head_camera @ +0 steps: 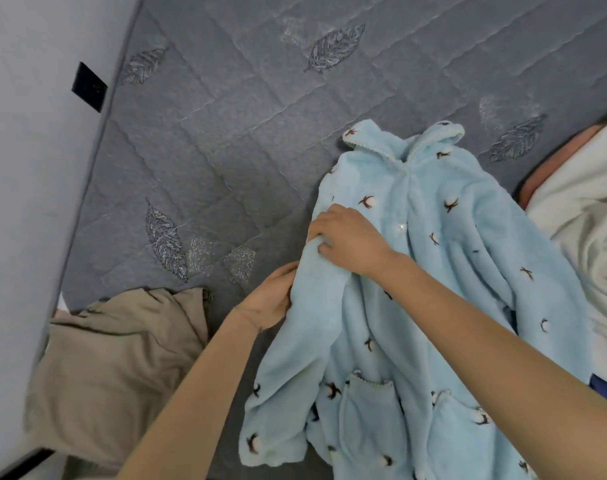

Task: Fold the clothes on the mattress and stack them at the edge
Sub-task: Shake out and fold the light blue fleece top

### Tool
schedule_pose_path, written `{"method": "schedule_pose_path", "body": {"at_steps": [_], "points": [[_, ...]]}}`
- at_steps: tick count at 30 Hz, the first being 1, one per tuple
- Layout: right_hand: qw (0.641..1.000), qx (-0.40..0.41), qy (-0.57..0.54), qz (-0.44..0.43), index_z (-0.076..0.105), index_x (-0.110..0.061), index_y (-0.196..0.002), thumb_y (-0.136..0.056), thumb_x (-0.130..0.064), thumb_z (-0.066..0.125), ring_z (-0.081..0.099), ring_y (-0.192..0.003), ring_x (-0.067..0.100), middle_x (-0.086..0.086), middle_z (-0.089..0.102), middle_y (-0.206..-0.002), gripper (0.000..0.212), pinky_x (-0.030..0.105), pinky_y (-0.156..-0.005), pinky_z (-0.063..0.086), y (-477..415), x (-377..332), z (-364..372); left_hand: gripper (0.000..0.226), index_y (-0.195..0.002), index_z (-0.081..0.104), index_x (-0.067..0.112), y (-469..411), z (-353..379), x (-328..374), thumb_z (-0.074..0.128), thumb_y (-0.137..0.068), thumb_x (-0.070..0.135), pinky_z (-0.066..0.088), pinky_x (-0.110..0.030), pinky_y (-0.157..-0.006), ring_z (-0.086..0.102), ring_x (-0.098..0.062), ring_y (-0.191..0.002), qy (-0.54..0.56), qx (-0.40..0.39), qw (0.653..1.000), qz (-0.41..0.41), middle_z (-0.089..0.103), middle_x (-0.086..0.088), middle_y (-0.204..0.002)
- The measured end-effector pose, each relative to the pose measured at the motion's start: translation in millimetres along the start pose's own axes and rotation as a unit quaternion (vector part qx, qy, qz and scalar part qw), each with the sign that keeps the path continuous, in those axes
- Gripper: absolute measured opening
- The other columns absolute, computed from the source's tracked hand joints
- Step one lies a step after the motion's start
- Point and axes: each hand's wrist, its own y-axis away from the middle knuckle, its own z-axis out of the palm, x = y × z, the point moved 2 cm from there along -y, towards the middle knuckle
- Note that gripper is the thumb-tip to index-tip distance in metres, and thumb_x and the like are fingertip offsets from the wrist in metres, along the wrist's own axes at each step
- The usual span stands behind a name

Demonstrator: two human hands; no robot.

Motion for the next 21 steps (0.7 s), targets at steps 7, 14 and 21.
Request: {"method": "schedule_pose_path", "body": {"at_steps": [7,14,21], "points": [[0.992,-0.055,-0.114,0.018,0.04,-0.026,-0.143,-0.083,-0.009,0.053,0.039,-0.108,0.015,-0.007,0.051,-0.118,0.064,0.03,-0.093,0.028,7.7,-4.2,3.9,0.029,-0.117,0.053,-0.01,4.2,-18.6,10.9,0.056,-0.094,0.007,0.047,-0.035,-0.083,0.057,-0.023,-0.096,-0.117,0.038,0.987,0.107,0.06,-0.017,-0.106],[0.996,-0.052,-0.035,-0.063,0.043,-0.028,-0.141,-0.093,-0.013,0.047,0.023,-0.138,0.016,-0.007,0.045,-0.143,0.051,0.026,-0.109,0.004,-24.4,-31.1,4.2,0.025,-0.116,0.053,0.004,11.8,-34.0,38.9,0.056,-0.092,-0.002,0.05,-0.024,-0.085,0.058,-0.008,-0.096,-0.213,0.024,0.946,0.243,0.06,-0.006,-0.107],[0.998,0.039,-0.042,-0.014,0.062,-0.012,-0.1,-0.085,-0.009,0.055,0.046,-0.098,0.021,0.001,0.056,-0.097,0.017,0.028,-0.08,0.027,-58.2,-31.3,-9.7,0.013,-0.093,0.058,0.005,13.0,-75.0,54.9,0.056,-0.095,0.019,0.046,-0.026,-0.074,0.054,-0.015,-0.082,-0.271,-0.022,0.955,0.122,0.057,-0.006,-0.087]]}}
